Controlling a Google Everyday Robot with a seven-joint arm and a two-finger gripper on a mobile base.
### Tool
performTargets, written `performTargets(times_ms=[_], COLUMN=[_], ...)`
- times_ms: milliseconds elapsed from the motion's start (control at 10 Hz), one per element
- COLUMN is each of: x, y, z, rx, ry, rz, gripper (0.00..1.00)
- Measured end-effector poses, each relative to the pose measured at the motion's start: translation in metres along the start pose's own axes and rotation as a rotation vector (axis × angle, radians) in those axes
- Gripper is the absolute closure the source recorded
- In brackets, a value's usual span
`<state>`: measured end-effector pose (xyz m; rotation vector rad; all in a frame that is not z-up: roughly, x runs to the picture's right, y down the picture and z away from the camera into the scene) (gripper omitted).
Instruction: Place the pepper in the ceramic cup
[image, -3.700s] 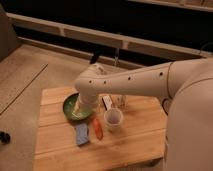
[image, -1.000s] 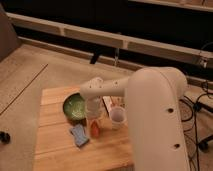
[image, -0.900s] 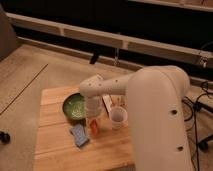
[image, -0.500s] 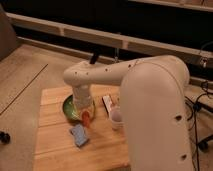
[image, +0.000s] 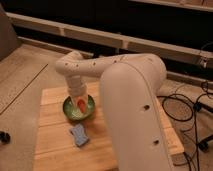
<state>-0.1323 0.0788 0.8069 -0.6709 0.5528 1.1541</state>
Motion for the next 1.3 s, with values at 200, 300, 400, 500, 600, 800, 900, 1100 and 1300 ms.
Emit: performTargets(times_ms=[200,300,400,500,600,800,900,1100,1300], x=[-0.011,-0.0111,-0.0113,-0.0113,-0.0113,-0.0113,-0.0113,-0.0112,-0.0112], y=[-0.0104,-0.0088,-0.0069,-0.0071,-0.0079,-0.0072,-0.0075,-0.0079,-0.0082], z=[0.008,0.0077,0.0077,0.0079,0.0075,0.0077,0.0077,0.0079,0.0079], rx=[-0.014,-0.016,-0.016,-0.016,-0.016,-0.015,-0.015,-0.015,-0.015], ry=[-0.008,-0.008,-0.008,-0.008,-0.009,-0.008,-0.009,-0.008,-0.008], rz=[0.003,0.001,-0.002,-0.002,0.0,-0.001,-0.001,0.0,0.0], gripper=[0.97,0.91,0.81,0.76,0.68,0.48,0.38,0.21,0.2])
